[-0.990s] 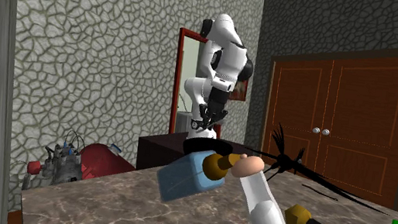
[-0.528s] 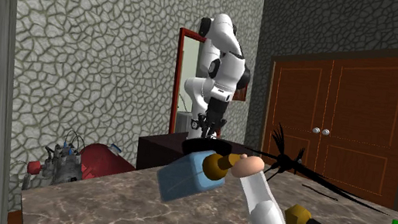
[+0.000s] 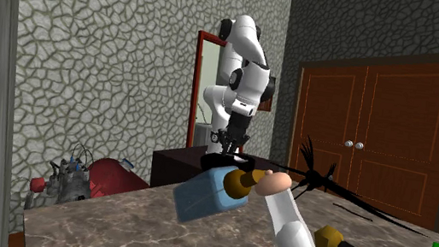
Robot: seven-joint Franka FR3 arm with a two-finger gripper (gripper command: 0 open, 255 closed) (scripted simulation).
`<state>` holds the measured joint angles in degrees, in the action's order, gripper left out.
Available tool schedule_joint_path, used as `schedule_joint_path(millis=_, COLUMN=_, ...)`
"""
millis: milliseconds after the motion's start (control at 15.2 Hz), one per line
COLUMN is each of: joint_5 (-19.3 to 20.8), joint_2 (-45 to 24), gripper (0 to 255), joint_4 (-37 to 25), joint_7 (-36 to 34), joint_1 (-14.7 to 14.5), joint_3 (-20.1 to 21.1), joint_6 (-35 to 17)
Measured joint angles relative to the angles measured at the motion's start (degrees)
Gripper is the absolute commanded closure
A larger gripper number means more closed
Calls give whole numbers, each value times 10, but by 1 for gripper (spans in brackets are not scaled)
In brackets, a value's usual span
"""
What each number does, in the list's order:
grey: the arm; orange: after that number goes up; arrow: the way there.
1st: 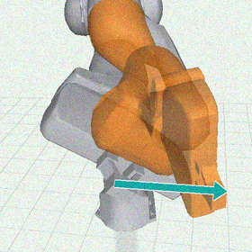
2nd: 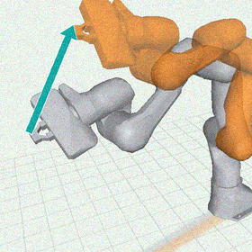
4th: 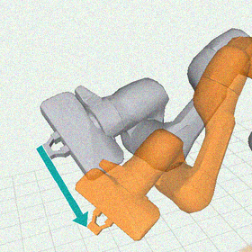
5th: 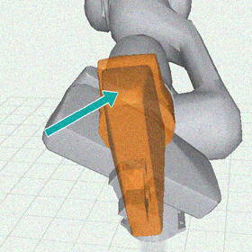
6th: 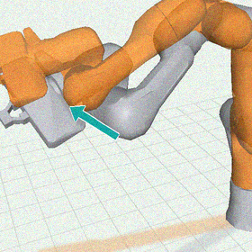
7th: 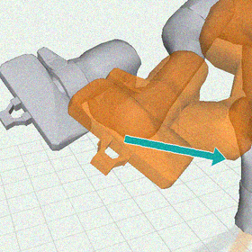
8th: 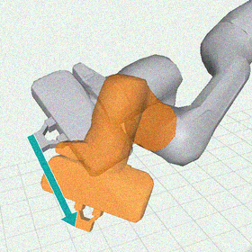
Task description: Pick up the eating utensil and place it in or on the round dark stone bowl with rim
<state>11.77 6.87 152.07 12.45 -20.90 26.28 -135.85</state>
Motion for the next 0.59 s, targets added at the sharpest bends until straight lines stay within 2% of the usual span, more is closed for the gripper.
schedule_joint_path(millis=66, joint_5=0, joint_2=0, gripper=0, joint_4=0, joint_7=0, joint_1=0, joint_3=0, joint_6=0)
schedule_joint_path(millis=462, joint_5=0, joint_2=0, gripper=0, joint_4=0, joint_7=0, joint_1=0, joint_3=0, joint_6=0)
schedule_joint_path(millis=594, joint_5=-20, joint_2=22, gripper=0, joint_4=-9, joint_7=13, joint_1=-7, joint_3=0, joint_6=27)
